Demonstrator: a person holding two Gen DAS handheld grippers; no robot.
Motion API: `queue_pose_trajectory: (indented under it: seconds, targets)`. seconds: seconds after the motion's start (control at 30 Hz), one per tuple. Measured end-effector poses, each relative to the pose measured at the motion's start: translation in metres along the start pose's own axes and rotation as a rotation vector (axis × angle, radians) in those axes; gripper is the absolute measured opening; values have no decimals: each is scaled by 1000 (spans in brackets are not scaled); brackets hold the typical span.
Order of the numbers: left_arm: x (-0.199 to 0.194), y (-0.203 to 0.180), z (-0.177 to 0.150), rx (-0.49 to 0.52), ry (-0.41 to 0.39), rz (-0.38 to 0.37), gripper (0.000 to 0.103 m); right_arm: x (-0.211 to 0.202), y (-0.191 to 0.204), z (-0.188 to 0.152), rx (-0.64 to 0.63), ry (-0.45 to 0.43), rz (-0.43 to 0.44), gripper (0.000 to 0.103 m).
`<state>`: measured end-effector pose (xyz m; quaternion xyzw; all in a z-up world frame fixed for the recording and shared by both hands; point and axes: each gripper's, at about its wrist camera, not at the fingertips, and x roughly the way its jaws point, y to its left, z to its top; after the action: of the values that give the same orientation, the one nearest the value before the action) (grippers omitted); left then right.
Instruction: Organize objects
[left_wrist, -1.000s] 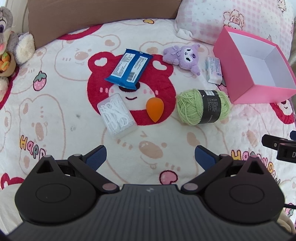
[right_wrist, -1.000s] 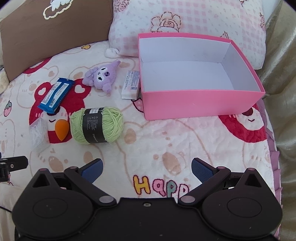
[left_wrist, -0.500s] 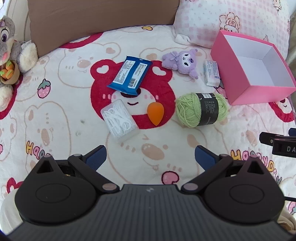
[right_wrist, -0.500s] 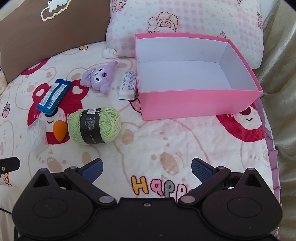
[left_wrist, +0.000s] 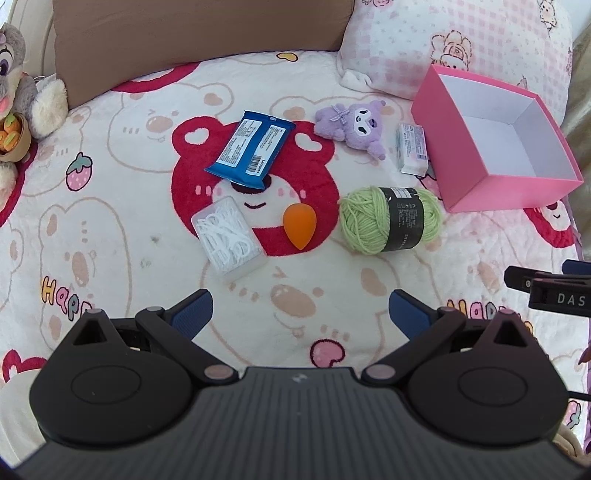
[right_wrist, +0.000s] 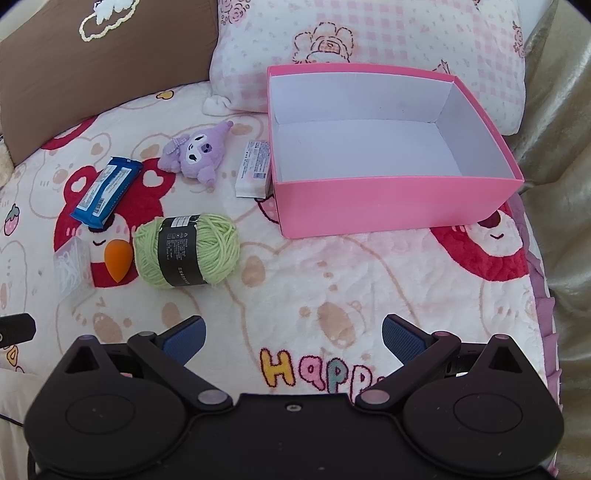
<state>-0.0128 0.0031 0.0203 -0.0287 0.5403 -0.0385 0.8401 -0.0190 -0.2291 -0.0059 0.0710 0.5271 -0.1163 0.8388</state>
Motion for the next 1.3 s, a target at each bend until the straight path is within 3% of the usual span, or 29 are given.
queue_pose_trajectory:
  seconds: [0.83,0.93,1.1,1.3]
  targets:
    - [11,13,6,-27,39,24,103,4,1,-2,-5,13,-1,103]
    - [11,10,7,-10,25,37,103,1,0,1,-6,13,7,103]
    - [1,9,13,0,-36,43,103,-17,-7,11,-21,3,98,103]
    - [-19,4,31,67,-136,32,103,-54,-2,25,-157,-120,190,103]
